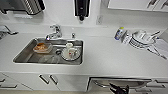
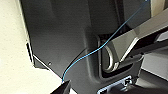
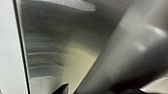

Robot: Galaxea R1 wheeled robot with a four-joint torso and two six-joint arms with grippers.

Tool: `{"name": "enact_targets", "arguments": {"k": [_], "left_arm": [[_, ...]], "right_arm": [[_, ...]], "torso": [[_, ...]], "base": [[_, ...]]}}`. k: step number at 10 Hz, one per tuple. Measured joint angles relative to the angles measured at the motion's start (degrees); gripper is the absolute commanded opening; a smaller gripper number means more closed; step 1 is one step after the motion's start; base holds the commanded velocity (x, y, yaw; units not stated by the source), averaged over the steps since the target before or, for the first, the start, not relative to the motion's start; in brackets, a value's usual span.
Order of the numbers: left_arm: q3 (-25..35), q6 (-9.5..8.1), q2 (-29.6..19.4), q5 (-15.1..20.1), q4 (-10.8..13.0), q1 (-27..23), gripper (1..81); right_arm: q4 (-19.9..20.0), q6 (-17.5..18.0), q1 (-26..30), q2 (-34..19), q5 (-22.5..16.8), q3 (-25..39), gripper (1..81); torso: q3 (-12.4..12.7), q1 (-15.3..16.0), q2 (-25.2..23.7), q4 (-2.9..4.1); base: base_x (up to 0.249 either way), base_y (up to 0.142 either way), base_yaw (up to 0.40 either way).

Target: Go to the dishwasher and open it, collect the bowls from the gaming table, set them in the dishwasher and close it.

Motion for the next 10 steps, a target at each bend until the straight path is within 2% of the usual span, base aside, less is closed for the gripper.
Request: {"name": "enact_targets", "arguments": {"k": [1, 4, 9, 10], "left_arm": [[0.0, 0.00, 0.0, 0.0, 0.0, 0.0, 81.1], [0.0, 0.06, 0.0, 0.0, 0.0, -0.1, 81.1], [0.0, 0.28, 0.8, 0.0, 0.0, -0.2, 81.1], [0.0, 0.66, 0.8, 0.1, 0.2, -0.2, 81.1]], "right_arm": [[0.1, 0.5, 0.6, 1.0, -0.8, -0.5, 81.1], [-1.9, 1.2, -0.5, 1.8, 0.5, -2.2, 81.1], [-2.7, 1.0, -1.7, 1.7, 1.5, -2.2, 81.1], [-7.1, 0.8, -4.2, 0.6, 5.1, -3.3, 81.1]], "torso": [[0.0, 0.0, 0.0, 0.00], [0.1, 0.0, 0.0, -0.02], [0.1, 0.0, 0.0, -0.06], [0.1, 0.0, 0.0, -0.04]], "base": [[0.000, 0.000, 0.000], [0.000, 0.000, 0.000], [0.000, 0.000, 0.000], [0.000, 0.000, 0.000]]}}
